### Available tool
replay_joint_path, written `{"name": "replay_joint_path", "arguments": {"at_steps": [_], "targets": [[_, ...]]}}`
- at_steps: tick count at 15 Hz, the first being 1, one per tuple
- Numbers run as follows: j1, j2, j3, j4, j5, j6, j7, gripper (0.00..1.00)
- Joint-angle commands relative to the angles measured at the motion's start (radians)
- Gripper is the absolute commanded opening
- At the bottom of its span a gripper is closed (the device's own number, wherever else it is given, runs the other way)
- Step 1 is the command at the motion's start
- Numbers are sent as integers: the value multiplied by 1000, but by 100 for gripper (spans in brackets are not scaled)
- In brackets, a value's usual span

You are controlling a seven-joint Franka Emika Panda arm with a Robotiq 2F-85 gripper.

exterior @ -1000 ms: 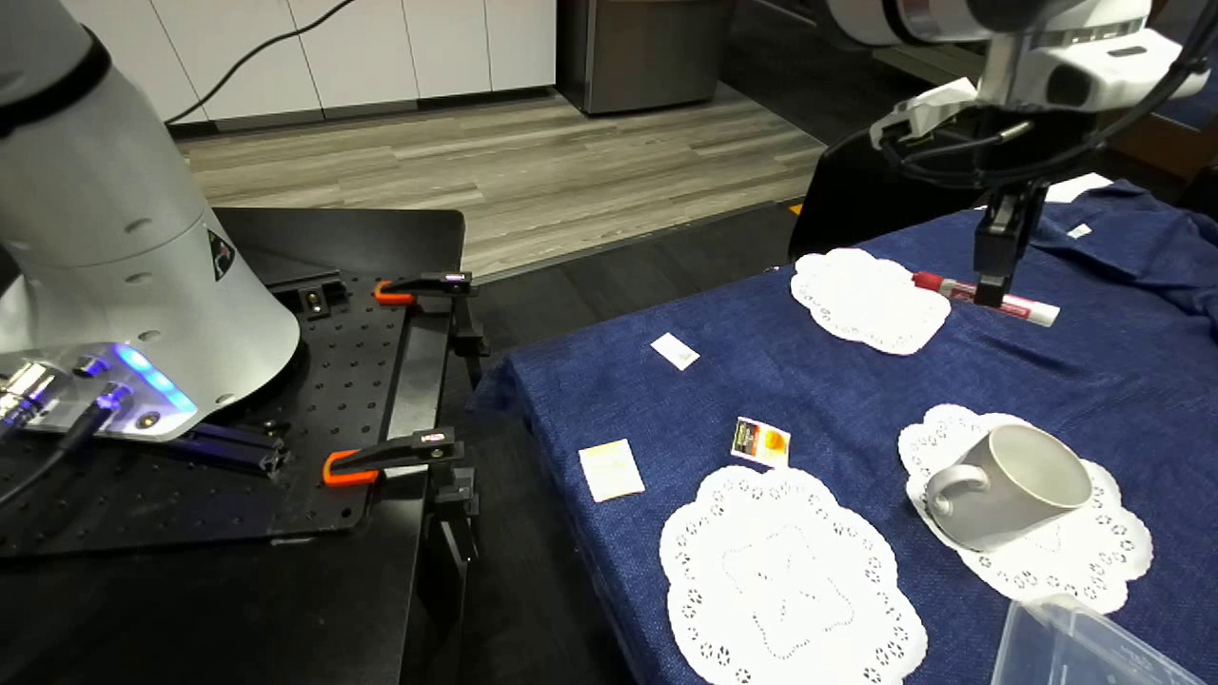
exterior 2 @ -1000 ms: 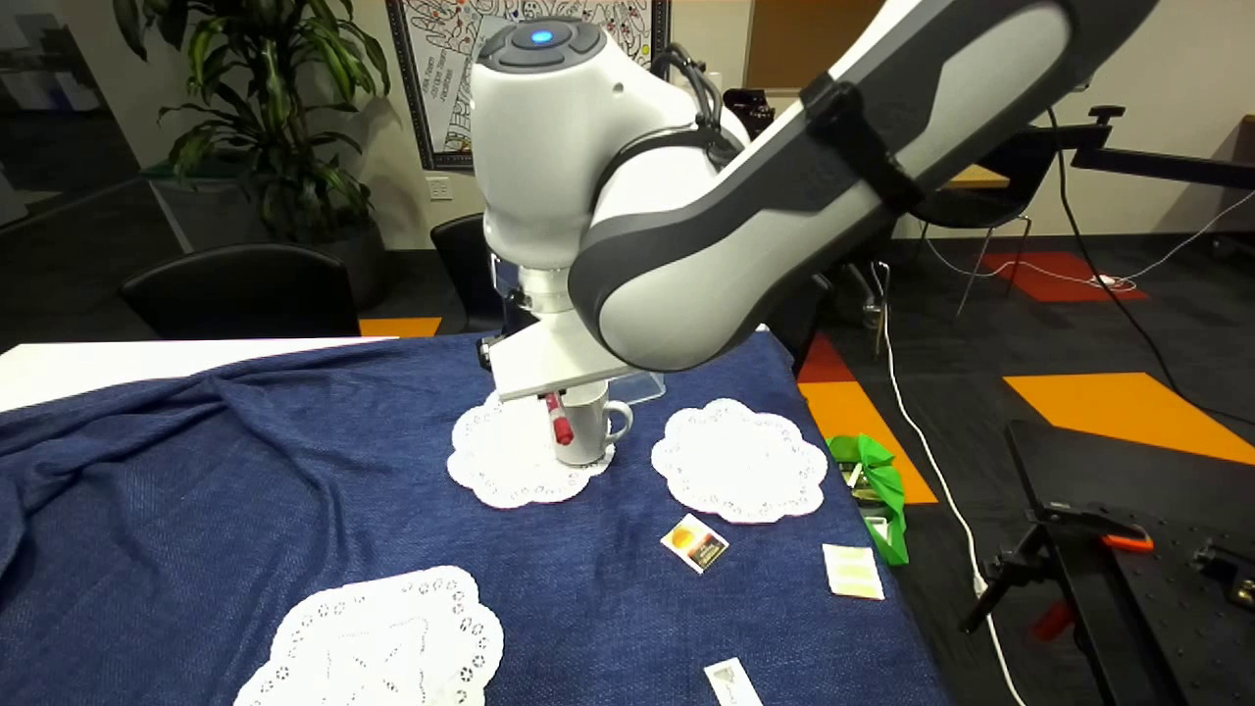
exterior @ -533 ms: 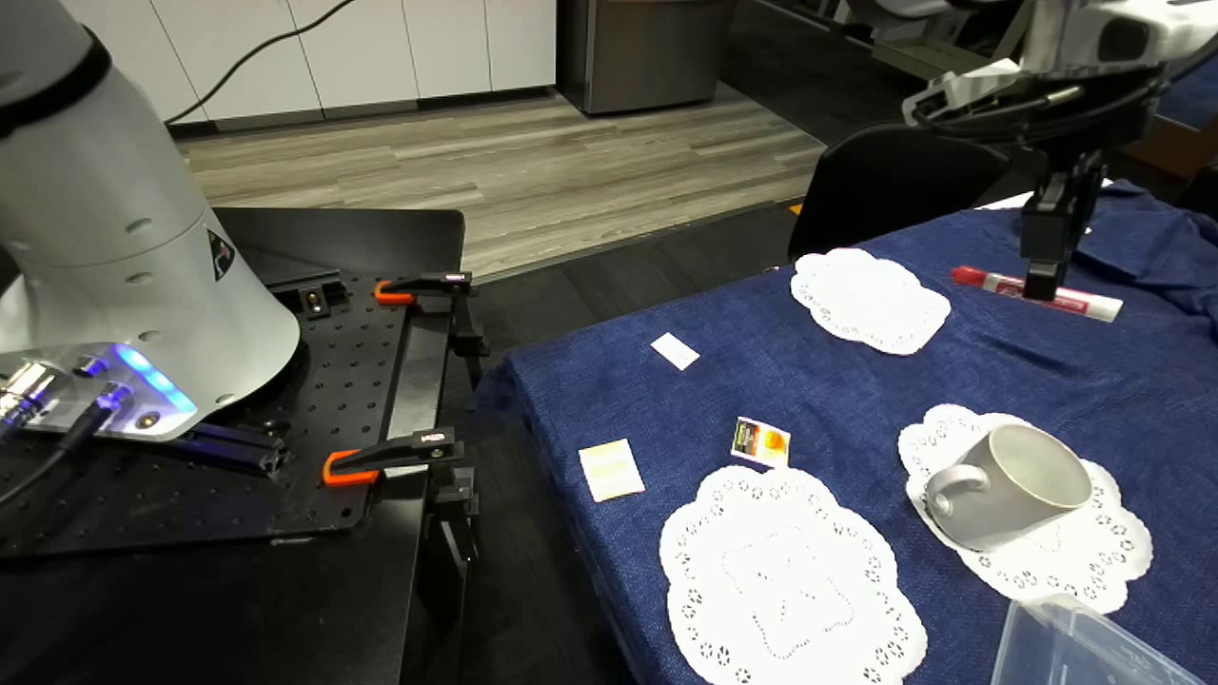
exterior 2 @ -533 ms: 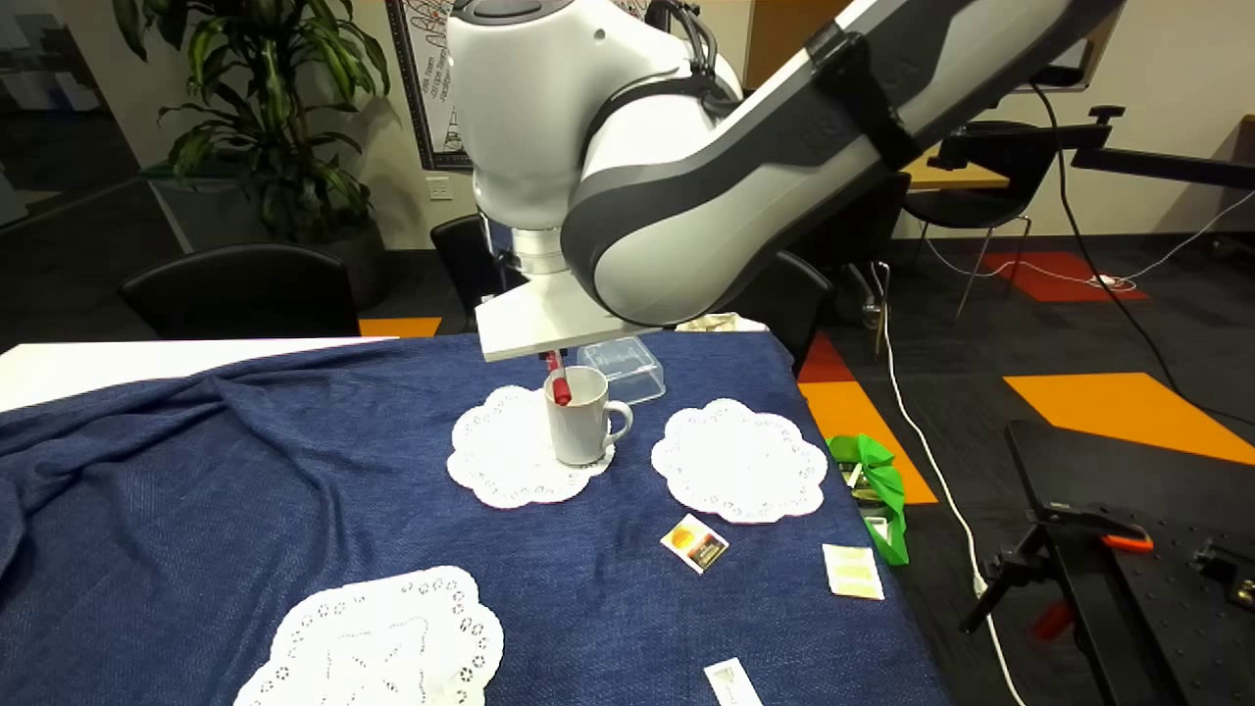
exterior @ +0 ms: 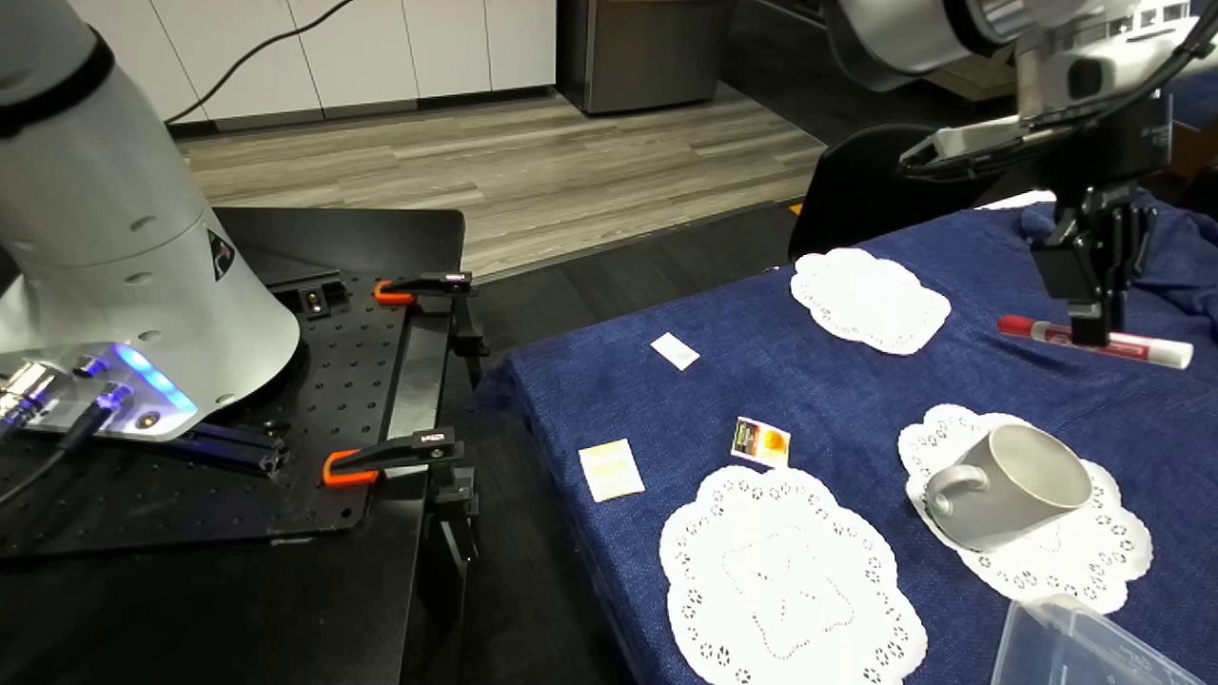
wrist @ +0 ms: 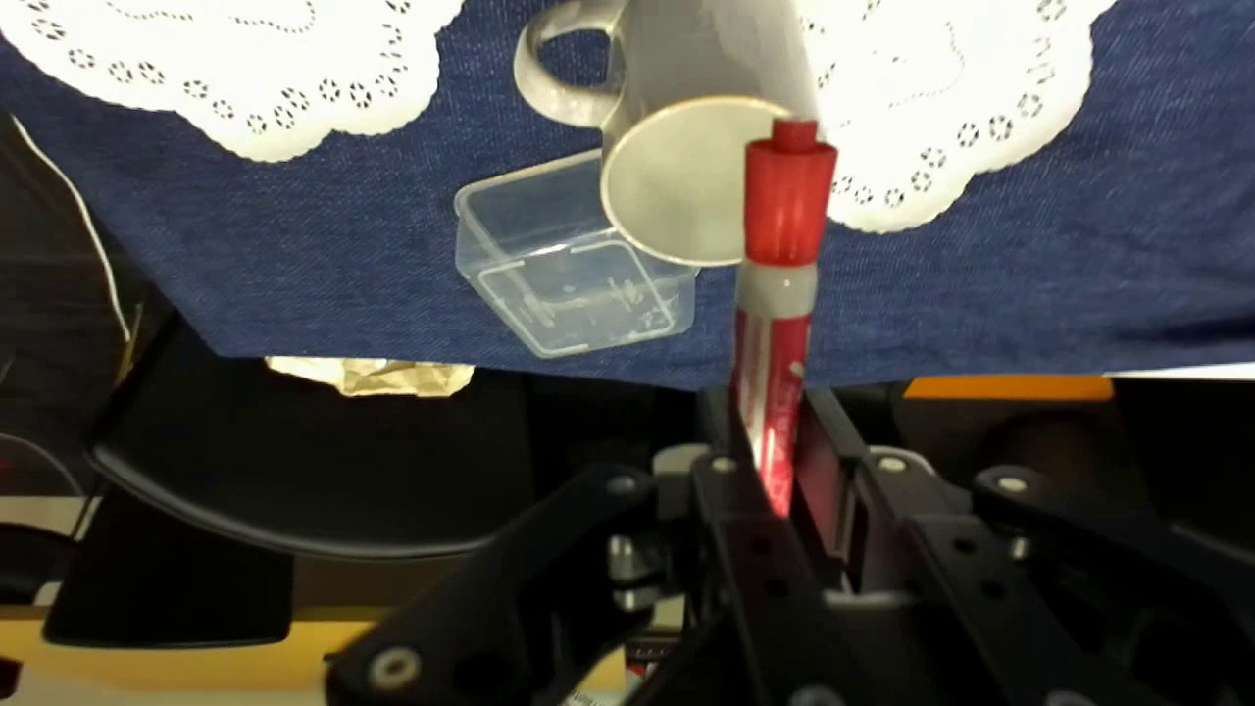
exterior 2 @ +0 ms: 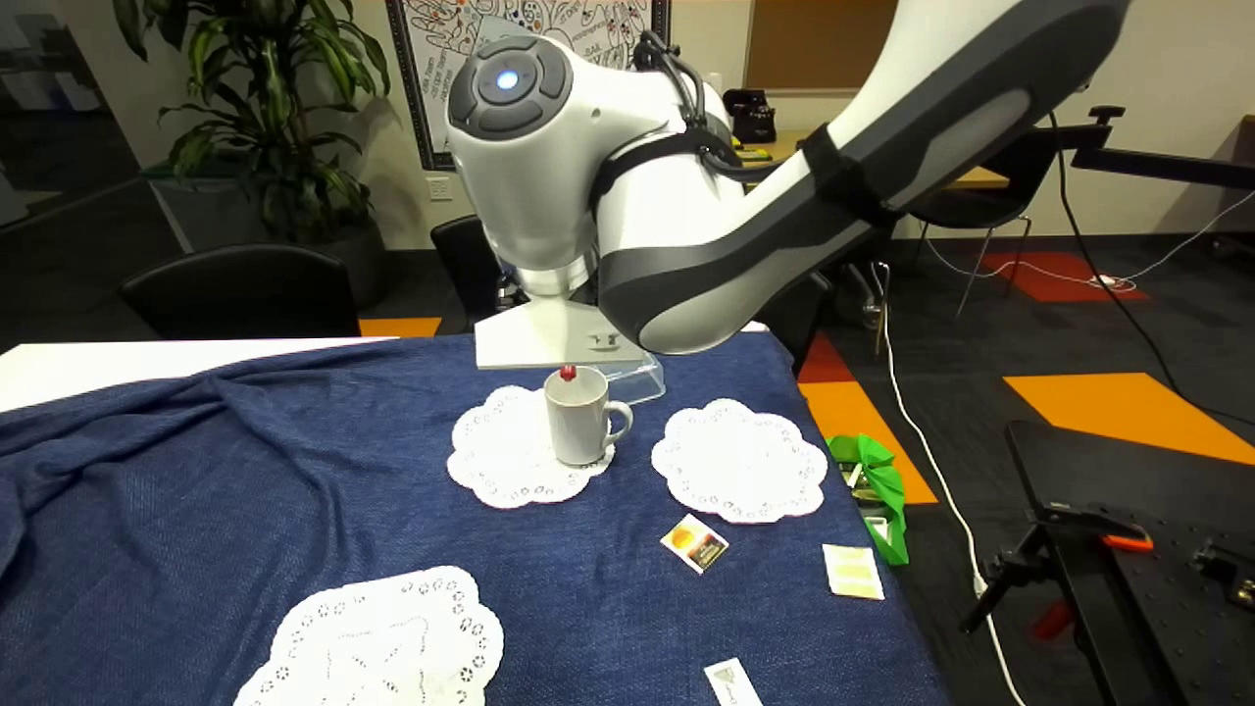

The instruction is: Place the marker in the mug

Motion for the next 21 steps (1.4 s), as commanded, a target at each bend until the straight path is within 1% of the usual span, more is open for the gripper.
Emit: {"name": "replay_joint_path", "arguments": {"at_steps": [1, 3, 4, 7, 10, 12, 14, 16, 21], "targets": [[44, 50, -50, 63, -128, -103, 220, 5], [36, 66, -35, 90, -208, -174, 323, 5], [25, 69, -17, 102, -243, -217, 358, 5], [4, 101, 22, 154, -355, -367, 483, 5], [-31, 125, 86, 192, -434, -516, 542, 5], [-61, 143, 134, 216, -474, -585, 558, 5], [-90, 166, 172, 242, -506, -629, 574, 5], [-117, 188, 205, 263, -537, -645, 583, 5], [-161, 224, 259, 283, -643, -600, 618, 5]]}}
